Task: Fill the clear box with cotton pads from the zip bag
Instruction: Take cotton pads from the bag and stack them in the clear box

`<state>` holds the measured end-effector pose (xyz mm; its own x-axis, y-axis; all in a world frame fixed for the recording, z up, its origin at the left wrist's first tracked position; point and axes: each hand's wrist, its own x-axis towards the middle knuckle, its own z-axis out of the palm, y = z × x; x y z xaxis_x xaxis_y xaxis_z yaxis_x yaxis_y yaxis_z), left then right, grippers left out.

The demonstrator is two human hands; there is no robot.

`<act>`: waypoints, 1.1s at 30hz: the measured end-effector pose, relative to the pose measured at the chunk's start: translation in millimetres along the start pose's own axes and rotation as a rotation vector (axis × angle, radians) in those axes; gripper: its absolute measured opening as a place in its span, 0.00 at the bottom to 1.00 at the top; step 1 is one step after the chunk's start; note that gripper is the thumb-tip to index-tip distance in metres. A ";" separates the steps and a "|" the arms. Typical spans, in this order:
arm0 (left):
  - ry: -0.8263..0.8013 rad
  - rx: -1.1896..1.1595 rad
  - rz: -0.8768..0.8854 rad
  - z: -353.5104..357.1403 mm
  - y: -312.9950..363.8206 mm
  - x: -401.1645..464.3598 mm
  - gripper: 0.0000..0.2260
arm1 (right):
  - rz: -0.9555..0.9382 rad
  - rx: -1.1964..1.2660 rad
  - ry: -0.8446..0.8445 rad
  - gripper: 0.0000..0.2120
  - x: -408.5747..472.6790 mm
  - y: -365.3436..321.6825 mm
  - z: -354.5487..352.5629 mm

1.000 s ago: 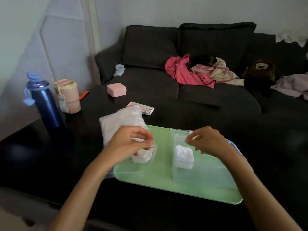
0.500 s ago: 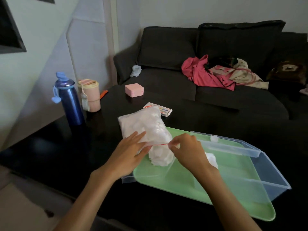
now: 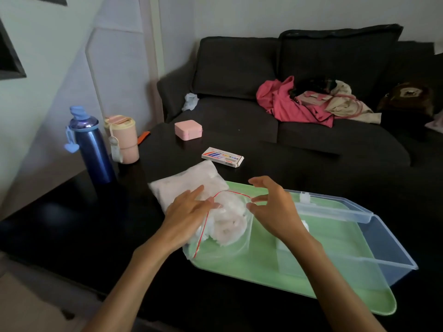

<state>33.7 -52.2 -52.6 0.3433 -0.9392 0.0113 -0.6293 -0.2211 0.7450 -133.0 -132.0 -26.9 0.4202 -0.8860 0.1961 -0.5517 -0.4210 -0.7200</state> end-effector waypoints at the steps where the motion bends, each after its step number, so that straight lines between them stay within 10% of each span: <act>1: 0.028 0.044 -0.030 3.4 -0.4 2.4 0.14 | -0.018 -0.061 0.036 0.18 -4.7 0.3 -1.9; 16: 0.288 0.367 -0.036 23.4 3.8 -12.1 0.12 | 0.119 -0.790 -0.172 0.15 -35.7 10.8 19.7; 27: 0.551 0.371 0.074 24.1 -6.1 6.9 0.07 | 0.046 -0.366 -0.062 0.08 -26.1 21.0 23.0; 33: 0.143 0.374 0.065 -8.5 0.9 -3.3 0.17 | 0.094 -0.068 -0.083 0.09 -21.0 19.3 9.9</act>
<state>38.0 -47.0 -46.3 0.3713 -0.9142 0.1623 -0.8540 -0.2677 0.4461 -145.4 -119.5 -51.5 0.4207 -0.9043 0.0725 -0.6380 -0.3517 -0.6850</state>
